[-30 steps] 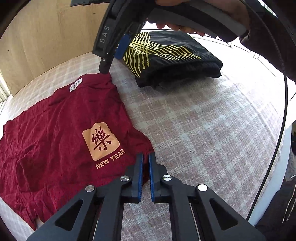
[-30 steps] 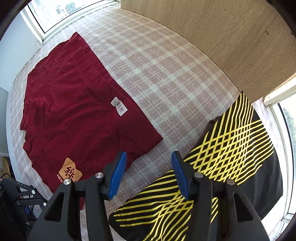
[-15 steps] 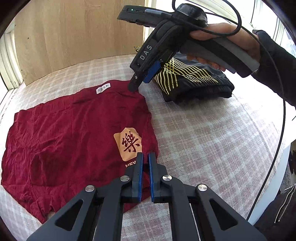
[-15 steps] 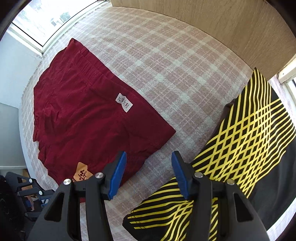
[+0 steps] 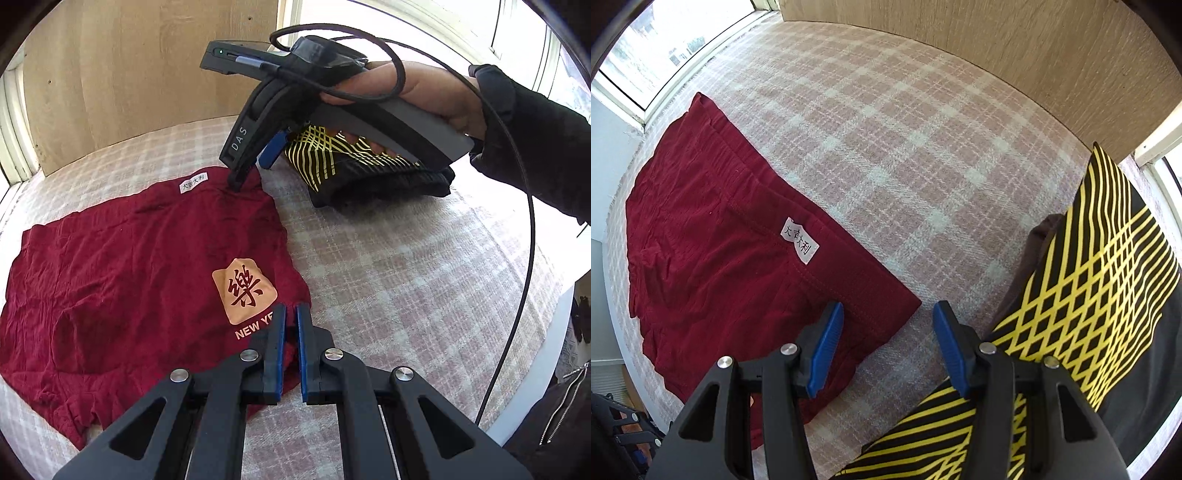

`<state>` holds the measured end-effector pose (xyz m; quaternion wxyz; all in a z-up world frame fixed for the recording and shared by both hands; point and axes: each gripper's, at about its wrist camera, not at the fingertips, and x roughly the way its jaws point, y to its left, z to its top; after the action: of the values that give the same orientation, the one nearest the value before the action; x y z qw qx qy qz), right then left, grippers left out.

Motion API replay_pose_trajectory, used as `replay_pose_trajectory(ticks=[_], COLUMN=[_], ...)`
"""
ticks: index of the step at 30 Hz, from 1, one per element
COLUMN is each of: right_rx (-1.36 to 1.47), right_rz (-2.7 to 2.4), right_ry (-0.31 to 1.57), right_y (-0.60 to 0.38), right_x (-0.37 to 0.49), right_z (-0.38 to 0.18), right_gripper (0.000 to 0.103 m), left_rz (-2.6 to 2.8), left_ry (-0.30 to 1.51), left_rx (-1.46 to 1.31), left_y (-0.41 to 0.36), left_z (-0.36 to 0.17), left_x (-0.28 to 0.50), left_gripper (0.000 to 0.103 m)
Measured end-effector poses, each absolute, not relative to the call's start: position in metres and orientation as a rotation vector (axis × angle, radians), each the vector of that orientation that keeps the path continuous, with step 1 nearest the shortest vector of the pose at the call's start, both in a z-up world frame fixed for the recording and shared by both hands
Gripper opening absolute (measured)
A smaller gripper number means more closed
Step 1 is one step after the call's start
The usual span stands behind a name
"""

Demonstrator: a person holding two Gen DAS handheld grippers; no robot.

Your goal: Fold clothes

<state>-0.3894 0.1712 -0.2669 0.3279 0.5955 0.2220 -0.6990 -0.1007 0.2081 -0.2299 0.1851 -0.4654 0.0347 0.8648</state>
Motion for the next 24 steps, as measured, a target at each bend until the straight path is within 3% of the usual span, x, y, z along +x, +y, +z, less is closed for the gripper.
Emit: replay_pose_trajectory(ticks=[2,5,9,11,24], right_rx=[1.55,1.474,1.453,1.468,1.485], right_rz=[-1.828,-1.844,-1.898,-1.914,-1.841], right_ry=[0.558,0.574,0.504,0.459,0.489], right_y=[0.17,0.172,0.184,0.188,0.155], right_x=[-0.389,-0.378,-0.375,-0.378,-0.394], right_z=[-0.269,-0.272,-0.268,-0.267,-0.271], right_gripper=[0.063,0.065,0.061,0.049,0.048], left_rz=[2.435,2.433,2.424,2.421,2.404], left_ry=[0.097,0.083,0.069,0.056,0.021], left_rx=[-1.305,-1.295,-1.288,-1.284,-1.273], left_y=[0.208,0.207,0.206,0.206,0.203], left_z=[-0.229,-0.229,-0.229,-0.23,-0.232], left_x=[-0.101,-0.1,-0.099,-0.099,-0.103], left_gripper=[0.005,0.005,0.005,0.005,0.005])
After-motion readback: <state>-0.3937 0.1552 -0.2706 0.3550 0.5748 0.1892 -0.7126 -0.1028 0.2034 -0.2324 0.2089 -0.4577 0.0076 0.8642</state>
